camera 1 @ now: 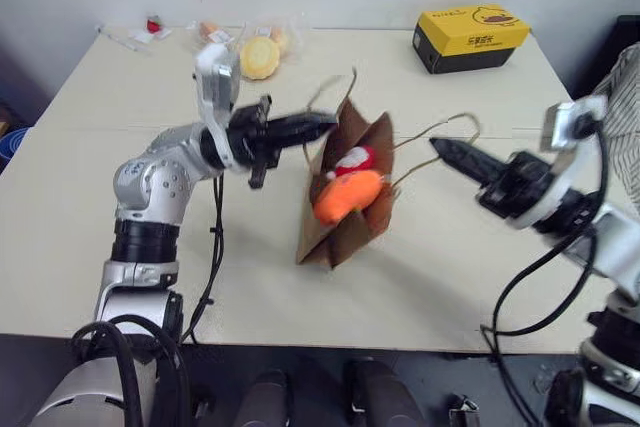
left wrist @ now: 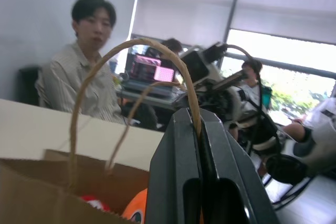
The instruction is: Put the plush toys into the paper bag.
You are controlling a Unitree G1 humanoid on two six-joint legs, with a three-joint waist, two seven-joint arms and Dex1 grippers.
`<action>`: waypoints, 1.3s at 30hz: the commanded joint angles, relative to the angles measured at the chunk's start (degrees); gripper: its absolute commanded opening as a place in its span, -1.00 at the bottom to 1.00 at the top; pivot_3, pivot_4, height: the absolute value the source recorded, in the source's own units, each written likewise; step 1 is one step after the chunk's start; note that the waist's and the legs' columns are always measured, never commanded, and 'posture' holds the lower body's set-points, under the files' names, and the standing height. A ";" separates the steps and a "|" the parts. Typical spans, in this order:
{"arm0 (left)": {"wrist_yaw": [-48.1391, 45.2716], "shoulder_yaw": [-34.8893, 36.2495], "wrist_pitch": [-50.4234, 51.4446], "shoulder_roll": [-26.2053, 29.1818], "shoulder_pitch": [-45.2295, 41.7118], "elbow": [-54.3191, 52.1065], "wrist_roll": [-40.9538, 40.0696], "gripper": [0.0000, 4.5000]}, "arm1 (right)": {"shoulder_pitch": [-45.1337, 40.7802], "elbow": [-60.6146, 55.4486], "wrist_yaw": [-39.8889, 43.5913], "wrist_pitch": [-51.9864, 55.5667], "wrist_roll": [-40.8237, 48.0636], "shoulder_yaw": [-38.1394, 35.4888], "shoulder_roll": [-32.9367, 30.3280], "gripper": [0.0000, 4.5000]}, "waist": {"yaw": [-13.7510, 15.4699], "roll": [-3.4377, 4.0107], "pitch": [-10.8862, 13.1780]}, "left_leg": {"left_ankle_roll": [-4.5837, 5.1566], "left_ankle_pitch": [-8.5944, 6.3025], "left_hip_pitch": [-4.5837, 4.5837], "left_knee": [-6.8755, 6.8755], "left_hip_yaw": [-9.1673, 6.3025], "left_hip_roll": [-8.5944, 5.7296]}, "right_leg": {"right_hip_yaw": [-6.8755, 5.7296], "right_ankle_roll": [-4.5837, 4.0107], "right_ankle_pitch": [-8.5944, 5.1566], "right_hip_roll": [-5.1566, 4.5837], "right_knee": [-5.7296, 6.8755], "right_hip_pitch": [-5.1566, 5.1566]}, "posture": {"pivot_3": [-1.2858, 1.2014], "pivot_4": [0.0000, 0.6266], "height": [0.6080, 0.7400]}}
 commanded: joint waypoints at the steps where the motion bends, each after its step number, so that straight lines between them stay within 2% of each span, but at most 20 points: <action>1: -0.15 0.92 -6.13 0.36 0.38 3.61 4.12 -1.00 | -2.11 -0.74 -0.70 -2.48 2.14 3.71 -2.42 -0.99 | 0.06 0.00 0.00 | 0.00 0.00 0.04 -0.04 0.01 0.02 | 0.01 0.00 0.00 0.03 0.00 0.00 | 0.03 -0.52 1.00; 6: 2.19 0.51 -8.99 -0.66 3.37 1.96 7.34 -1.00 | 2.07 -4.33 2.29 -4.19 -2.27 8.18 -2.94 -0.99 | 0.62 0.00 0.00 | -0.01 0.01 -0.12 0.03 -0.04 0.07 | -0.05 0.00 0.00 0.00 -0.04 -0.01 | 0.03 -0.52 1.00; 11: 5.12 -2.00 -13.34 -2.22 8.65 -3.91 11.50 -1.00 | 7.64 -6.97 5.55 -8.90 -9.98 12.16 1.18 -0.99 | 1.62 0.00 0.00 | 0.13 -0.07 -0.23 0.13 -0.02 0.00 | -0.01 0.21 0.12 -0.11 -0.27 0.02 | 0.03 -0.52 1.00; 19: 7.53 -2.30 -13.40 -3.17 10.00 -8.79 11.32 -1.00 | 10.25 -6.13 8.20 -11.89 -16.75 13.63 1.30 -0.99 | 1.95 0.00 0.00 | 0.14 -0.07 -0.24 0.16 -0.06 -0.02 | -0.03 0.25 0.14 -0.12 -0.30 0.04 | 0.03 -0.52 1.00; 25: 7.93 -2.78 -9.48 -2.67 10.09 -10.00 10.19 -1.00 | 9.77 -5.79 8.54 -11.97 -22.07 13.90 0.26 -0.99 | 1.83 0.00 0.00 | 0.13 -0.07 -0.22 0.15 -0.04 -0.02 | -0.03 0.24 0.14 -0.09 -0.26 0.03 | 0.03 -0.52 1.00; 26: 8.49 -2.55 -8.93 -2.73 10.15 -10.21 10.02 -0.91 | 9.77 -6.06 8.22 -12.29 -21.78 13.45 0.57 -1.00 | 1.84 0.00 0.00 | 0.13 -0.07 -0.22 0.15 -0.05 -0.02 | -0.03 0.24 0.14 -0.09 -0.26 0.03 | 0.03 -0.52 1.00; 29: 8.50 -2.07 -7.66 -1.67 10.58 -11.37 9.61 -0.62 | 10.12 -8.43 11.70 -10.85 -18.07 11.53 -2.36 -0.71 | 1.87 0.00 0.00 | 0.13 -0.07 -0.23 0.15 -0.05 -0.02 | -0.02 0.24 0.14 -0.09 -0.27 0.03 | 0.03 -0.52 1.00; 33: 7.27 -1.66 -6.06 0.56 10.63 -11.78 9.05 -0.07 | 11.34 -8.72 14.38 -9.65 -16.65 9.52 -7.17 -0.13 | 1.90 0.00 0.00 | 0.14 -0.07 -0.22 0.15 -0.07 -0.02 | -0.04 0.24 0.14 -0.09 -0.28 0.04 | 0.03 -0.52 1.00; 38: 6.34 -0.11 -3.98 3.80 11.05 -12.74 7.48 0.64 | 15.73 -10.29 21.45 -9.39 -19.69 6.21 -14.56 0.65 | 1.98 0.00 0.01 | 0.15 -0.08 -0.22 0.15 -0.06 -0.02 | -0.05 0.24 0.14 -0.10 -0.34 0.08 | 0.03 -0.52 1.00; 39: 5.97 0.06 -3.42 4.57 11.77 -13.35 7.22 0.76 | 16.36 -10.41 22.25 -9.60 -20.06 5.65 -15.32 0.66 | 2.00 0.00 0.01 | 0.16 -0.08 -0.22 0.15 -0.06 -0.02 | -0.04 0.24 0.14 -0.09 -0.34 0.08 | 0.03 -0.52 1.00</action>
